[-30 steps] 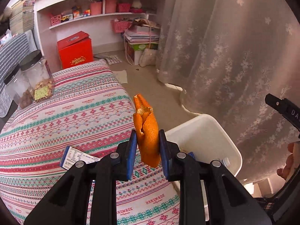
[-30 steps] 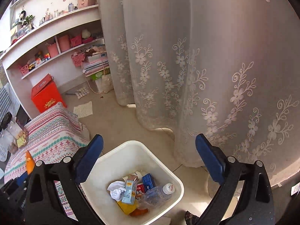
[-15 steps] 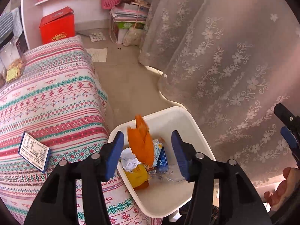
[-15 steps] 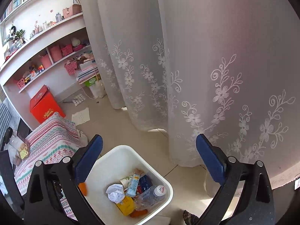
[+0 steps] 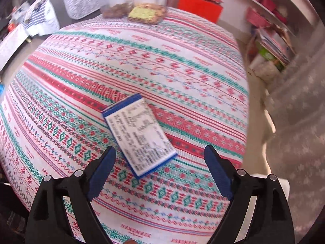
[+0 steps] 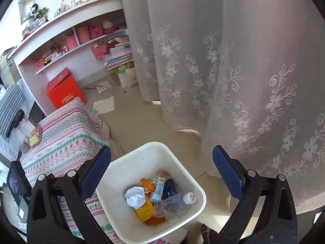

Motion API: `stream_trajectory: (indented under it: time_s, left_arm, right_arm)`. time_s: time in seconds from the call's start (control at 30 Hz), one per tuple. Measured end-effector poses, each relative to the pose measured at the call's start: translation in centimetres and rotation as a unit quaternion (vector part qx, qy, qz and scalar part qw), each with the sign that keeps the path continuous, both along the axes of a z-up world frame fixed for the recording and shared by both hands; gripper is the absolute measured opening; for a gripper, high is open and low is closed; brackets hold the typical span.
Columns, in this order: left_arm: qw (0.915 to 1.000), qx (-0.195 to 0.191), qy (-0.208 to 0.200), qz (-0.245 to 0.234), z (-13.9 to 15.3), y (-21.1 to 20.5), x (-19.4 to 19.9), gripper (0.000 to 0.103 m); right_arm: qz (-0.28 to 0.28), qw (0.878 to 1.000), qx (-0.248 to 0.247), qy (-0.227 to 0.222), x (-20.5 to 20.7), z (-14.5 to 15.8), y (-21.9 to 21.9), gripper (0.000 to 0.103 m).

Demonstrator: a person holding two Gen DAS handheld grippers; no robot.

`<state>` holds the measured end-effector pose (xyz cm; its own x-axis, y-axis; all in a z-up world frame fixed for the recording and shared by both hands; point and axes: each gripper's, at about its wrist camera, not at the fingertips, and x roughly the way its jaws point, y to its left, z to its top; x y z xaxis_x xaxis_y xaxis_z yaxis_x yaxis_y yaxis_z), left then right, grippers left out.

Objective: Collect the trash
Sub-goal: 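Grasp the blue-white printed box with the left gripper and lift it, then carry the blue-white box over the white bin and open the left gripper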

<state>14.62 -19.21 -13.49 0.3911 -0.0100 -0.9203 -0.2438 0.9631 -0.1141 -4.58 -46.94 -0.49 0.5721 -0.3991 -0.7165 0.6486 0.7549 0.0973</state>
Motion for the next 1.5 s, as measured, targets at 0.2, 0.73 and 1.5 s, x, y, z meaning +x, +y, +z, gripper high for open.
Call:
stream_trajectory:
  time_s: [0.2,0.73,1.5]
  left_arm:
    - [0.9985,0.009,0.023,0.048,-2.1,2.0,1.9,0.086]
    - [0.9954,-0.003,-0.019,-0.094,0.4,7.8,2.0,0.061]
    - [0.9005,-0.366,-0.104,-0.211,8.9,18.5,0.2,0.061]
  right_arm:
    - [0.013,1.0,0.003,0.009,1.0,-0.2,0.8,0.096]
    - [0.085,0.996,0.014,0.027,5.8,-0.7,6.9,0.096]
    - [0.163,0.986,0.002,0.018,9.6,0.2,14.6,0.096]
